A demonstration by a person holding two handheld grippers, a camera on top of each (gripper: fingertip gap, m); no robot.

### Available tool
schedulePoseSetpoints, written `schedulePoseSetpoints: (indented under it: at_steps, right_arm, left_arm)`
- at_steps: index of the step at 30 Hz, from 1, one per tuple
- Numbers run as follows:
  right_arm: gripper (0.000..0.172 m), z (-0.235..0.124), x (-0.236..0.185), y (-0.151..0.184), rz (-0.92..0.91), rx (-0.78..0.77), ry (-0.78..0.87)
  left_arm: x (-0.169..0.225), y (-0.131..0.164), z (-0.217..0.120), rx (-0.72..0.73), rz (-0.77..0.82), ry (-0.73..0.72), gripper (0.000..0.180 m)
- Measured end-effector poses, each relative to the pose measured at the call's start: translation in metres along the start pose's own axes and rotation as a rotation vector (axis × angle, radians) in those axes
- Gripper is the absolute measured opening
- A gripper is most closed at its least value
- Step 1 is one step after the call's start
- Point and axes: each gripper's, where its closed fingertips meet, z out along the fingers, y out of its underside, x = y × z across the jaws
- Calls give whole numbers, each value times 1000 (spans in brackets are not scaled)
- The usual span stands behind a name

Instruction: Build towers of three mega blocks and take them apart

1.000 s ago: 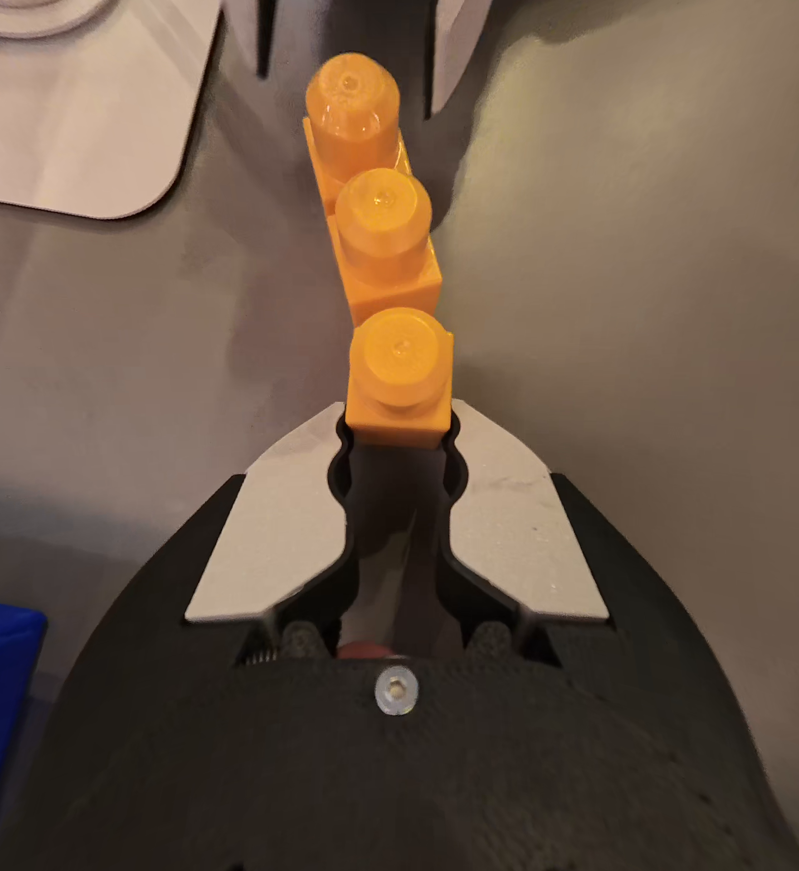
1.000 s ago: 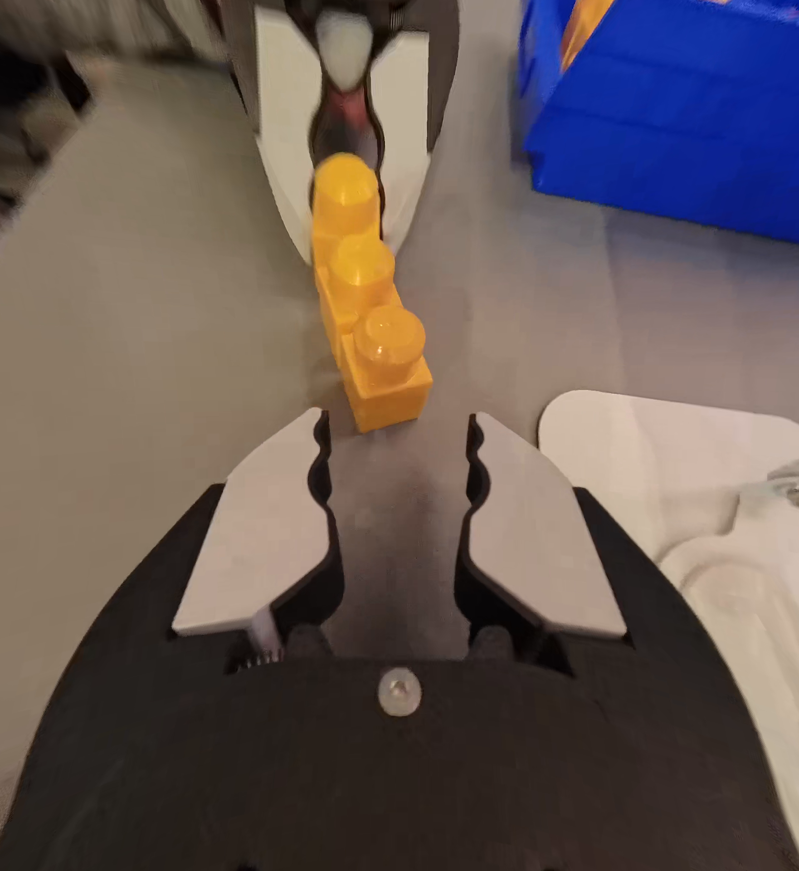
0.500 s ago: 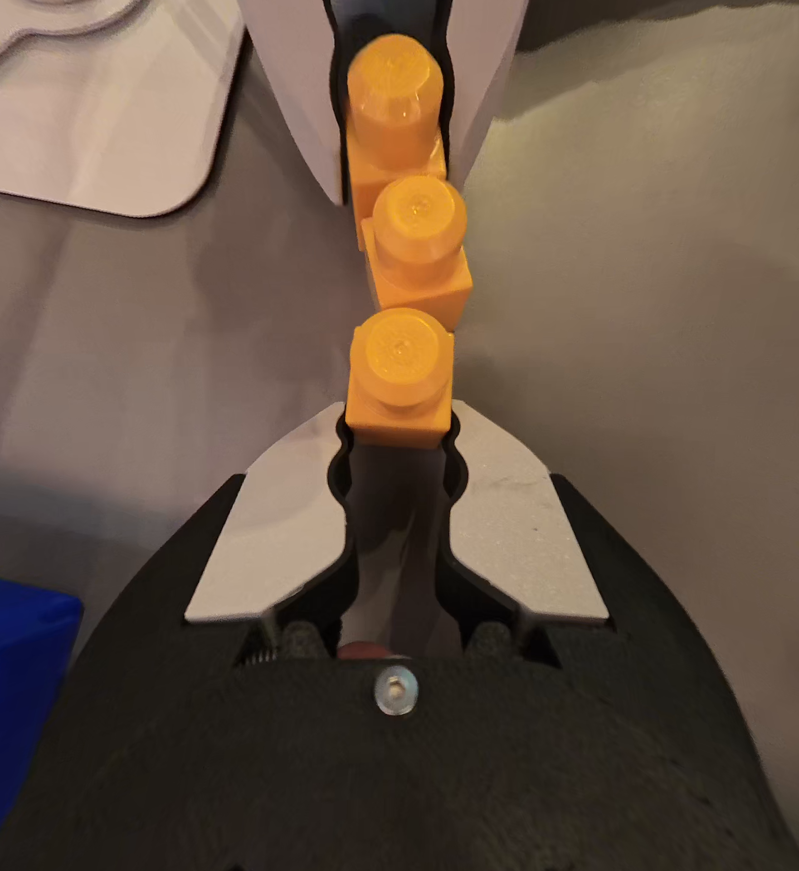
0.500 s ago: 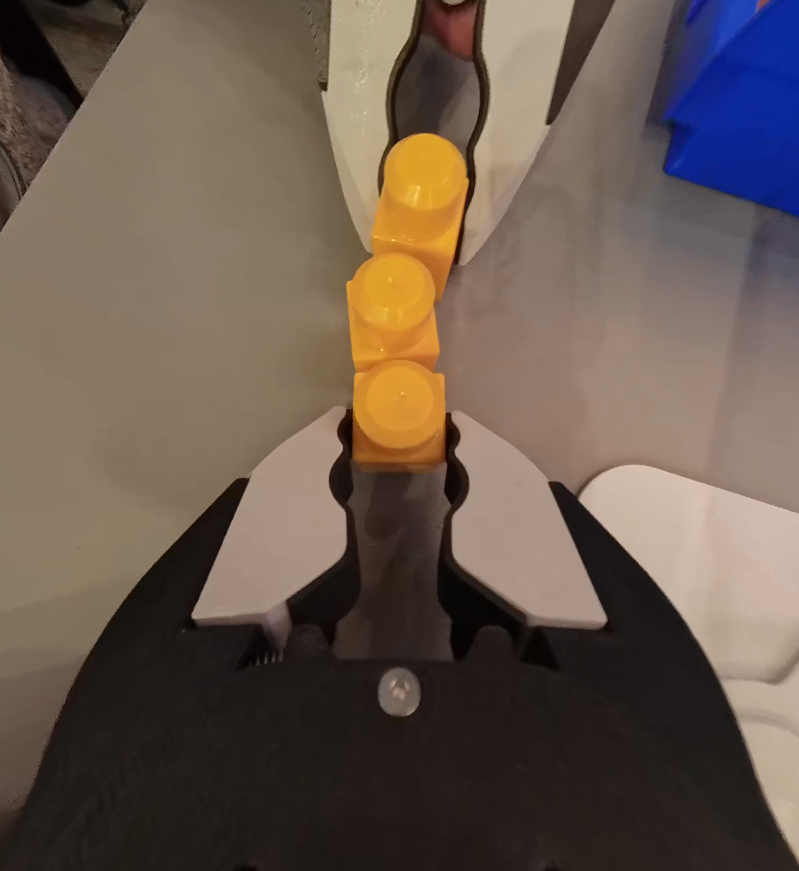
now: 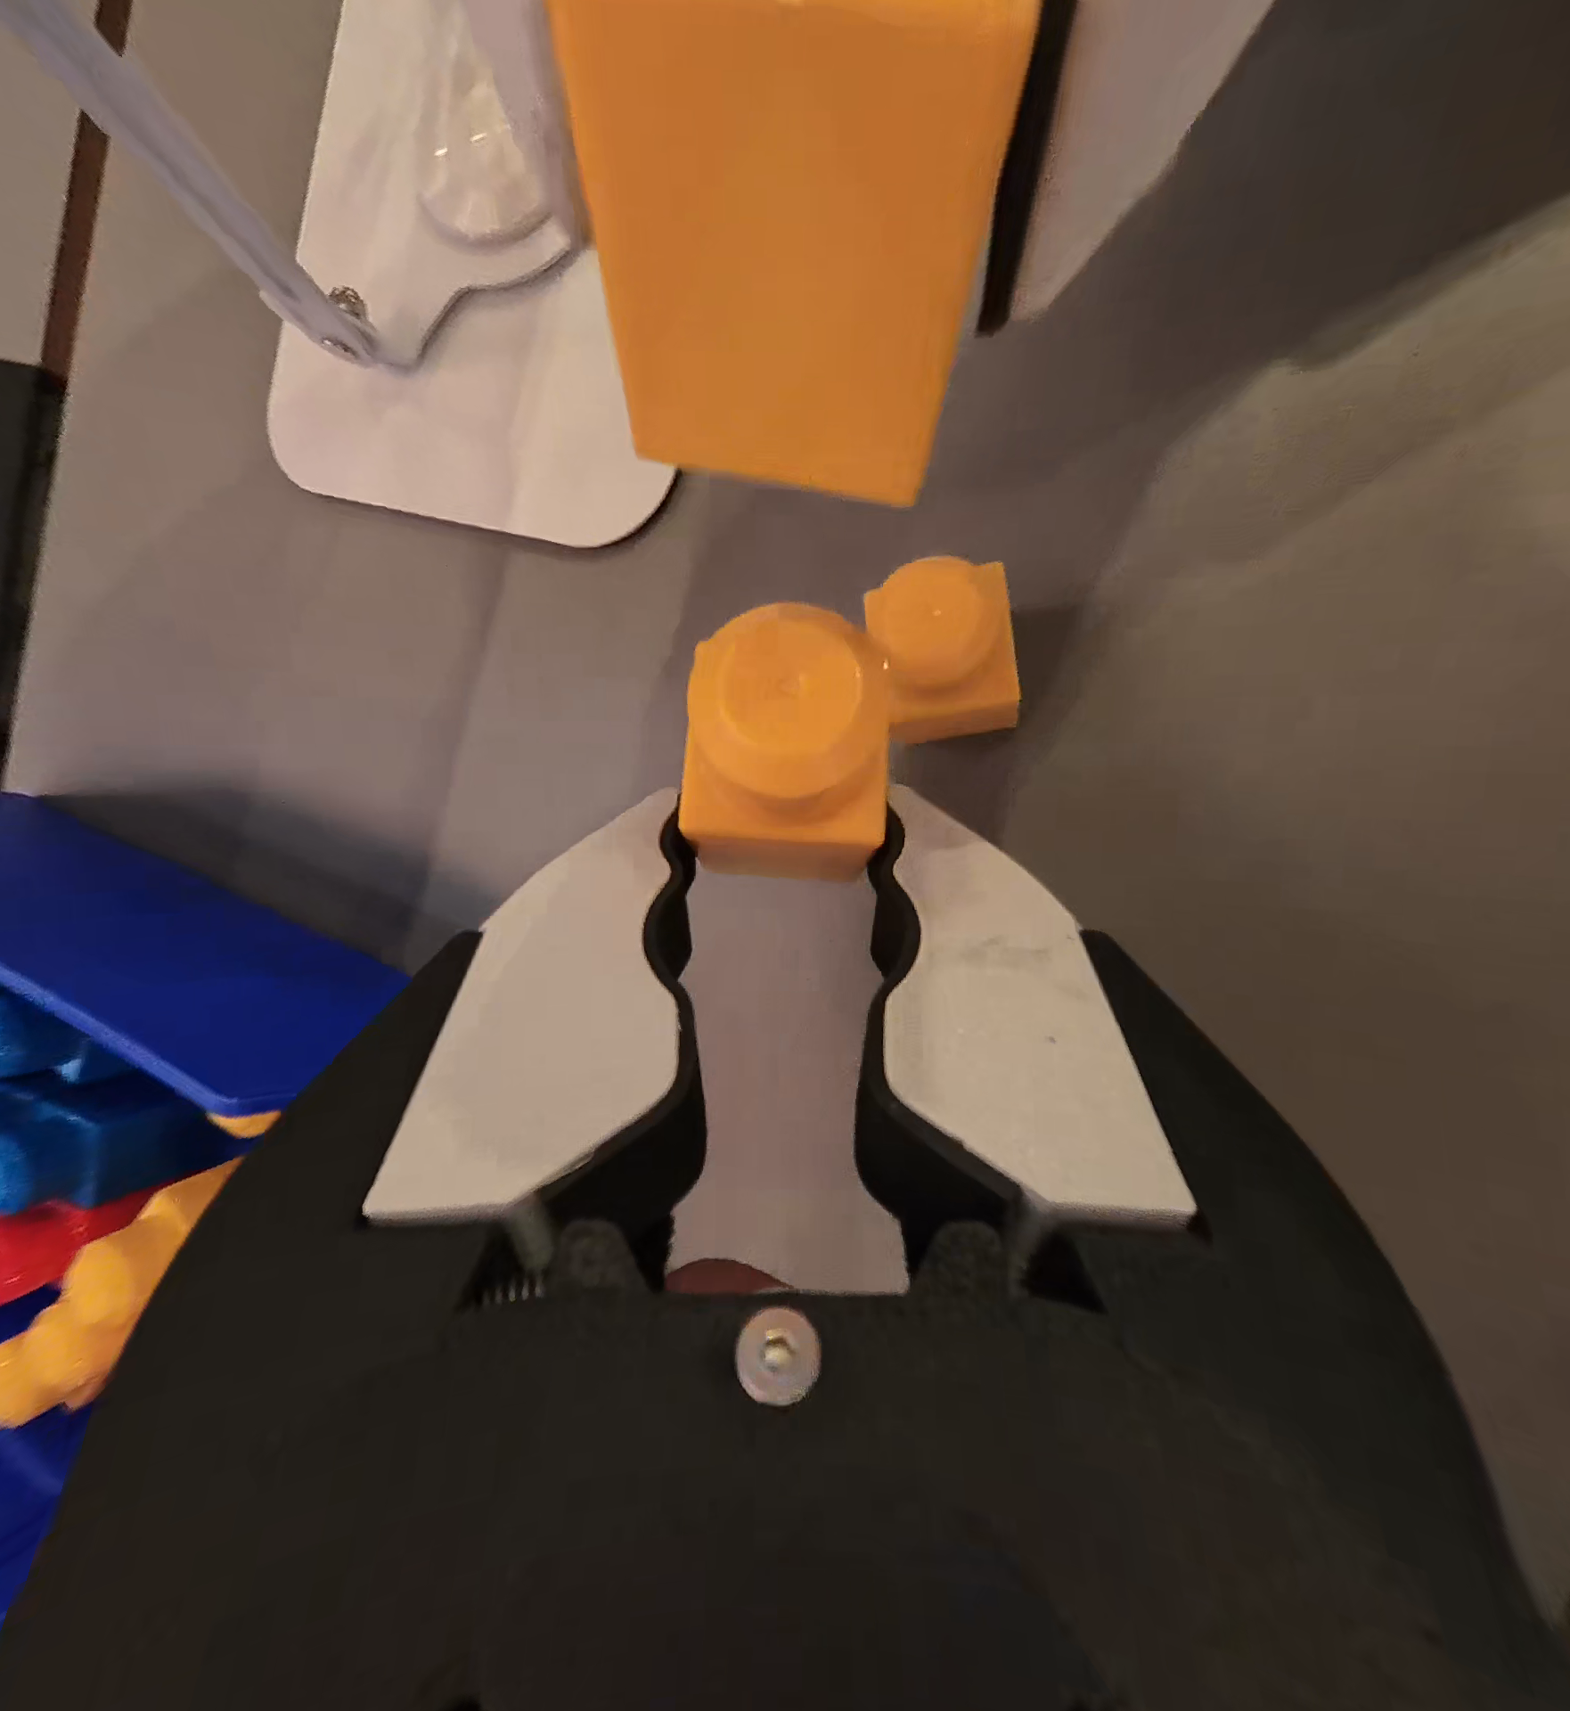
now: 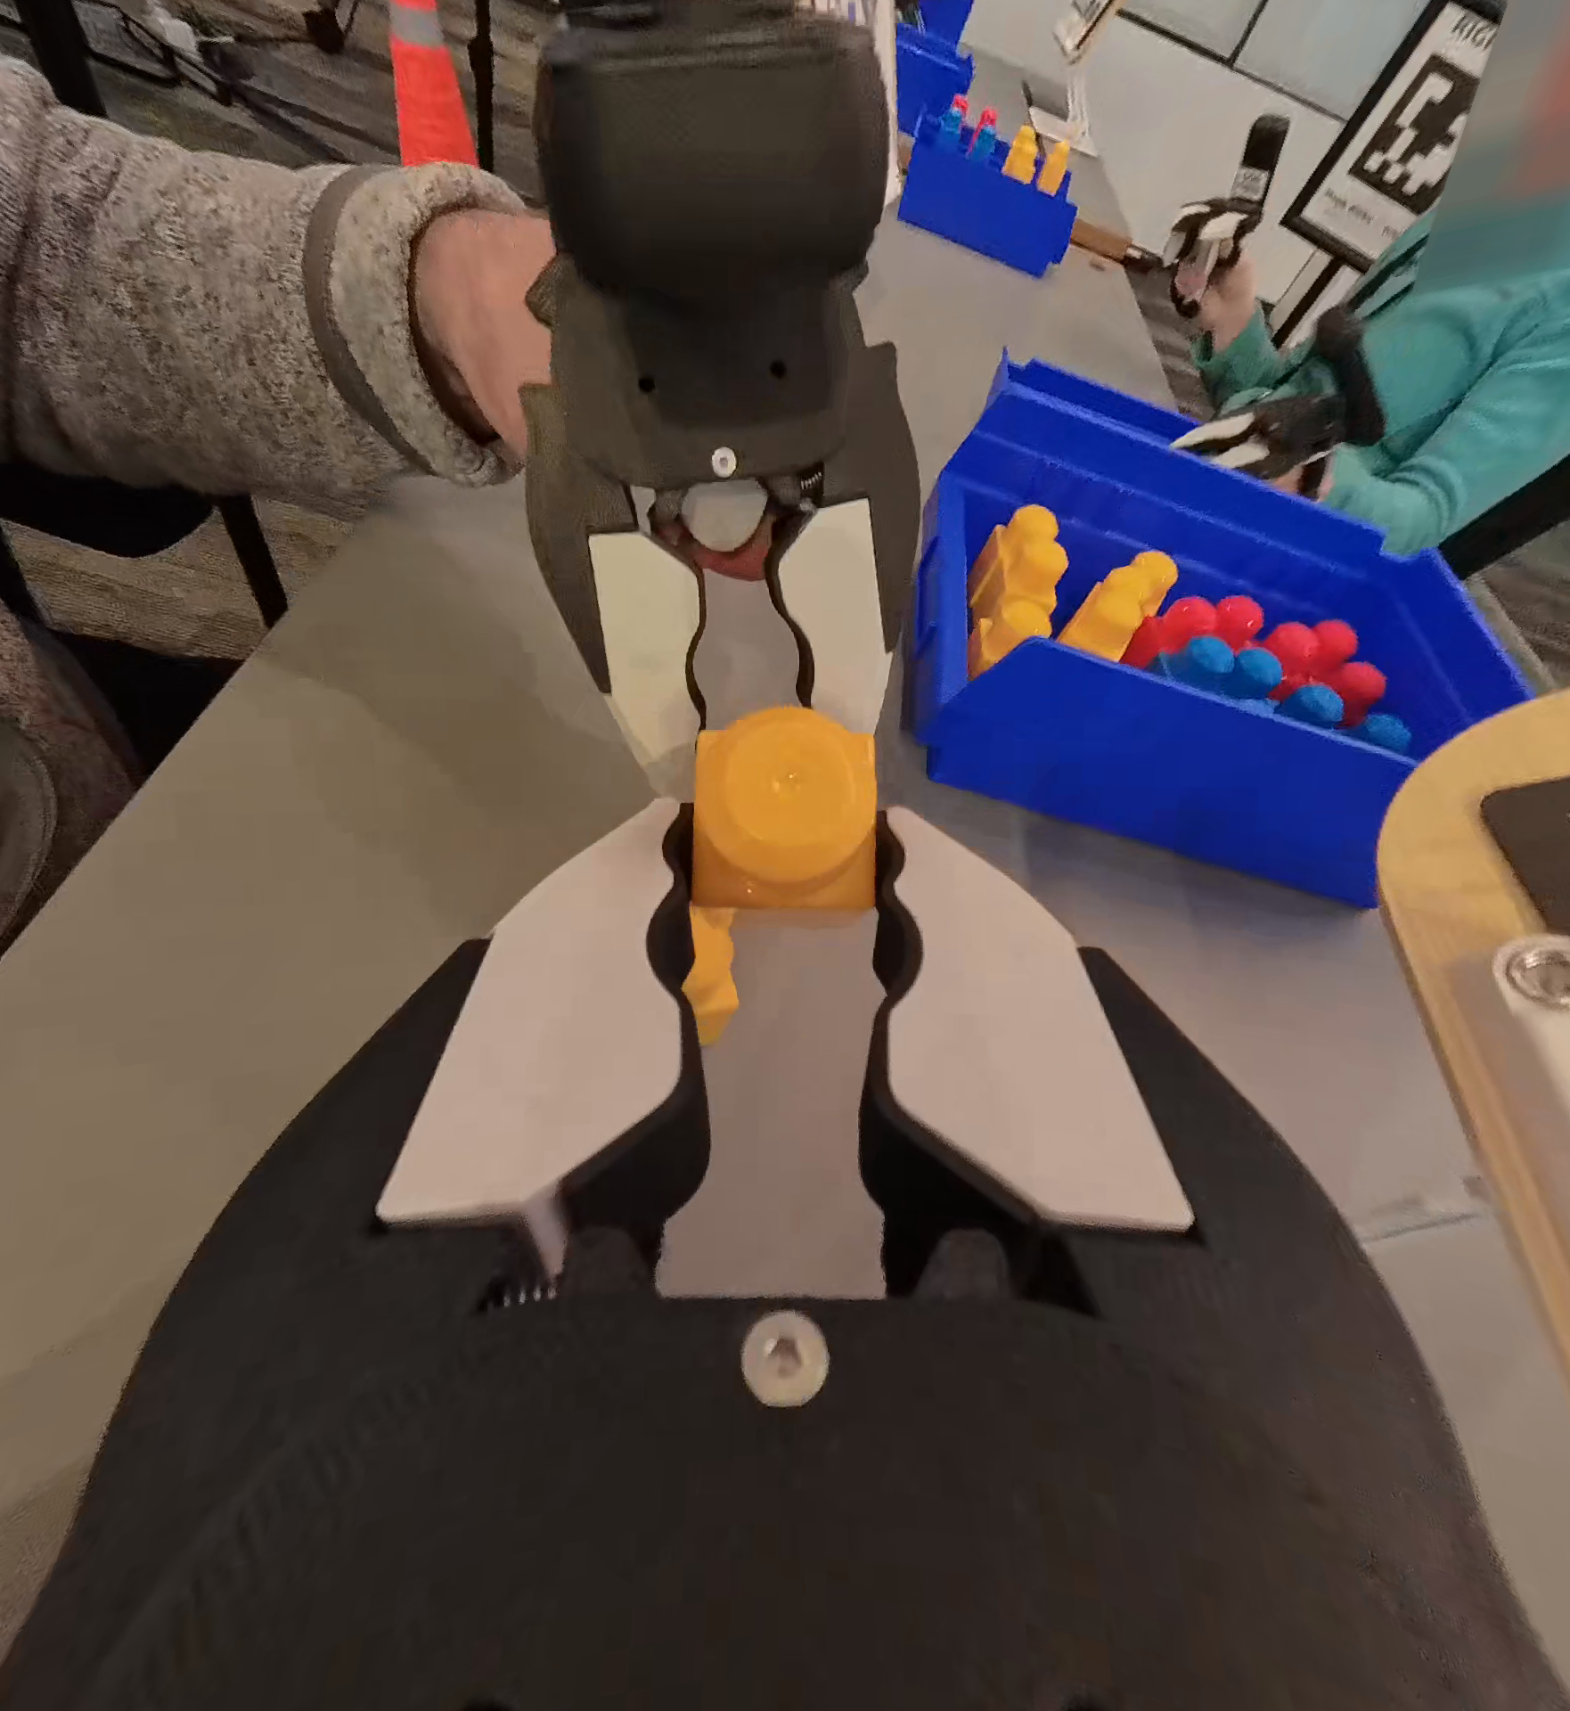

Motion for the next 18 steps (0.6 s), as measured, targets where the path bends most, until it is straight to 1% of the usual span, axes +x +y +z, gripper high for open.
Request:
schedulePoseSetpoints:
  at_steps: [3,6,12,18]
  right_arm:
    - [37,3,-5,-10,-8,36,8]
    - [37,11,-7,-6,-39,4,29]
    - [37,13,-10,-2,-66,-10,26]
    - [37,8,-11,-4,-91,-2,18]
  left_arm:
    - [4,-13,-2,9,15,-2,36]
    - [4,-19,-1,-5,38,-28,36]
    - [4,-27,-2,-1,50,-34,36]
    - [5,-32,-8,19,59,-32,36]
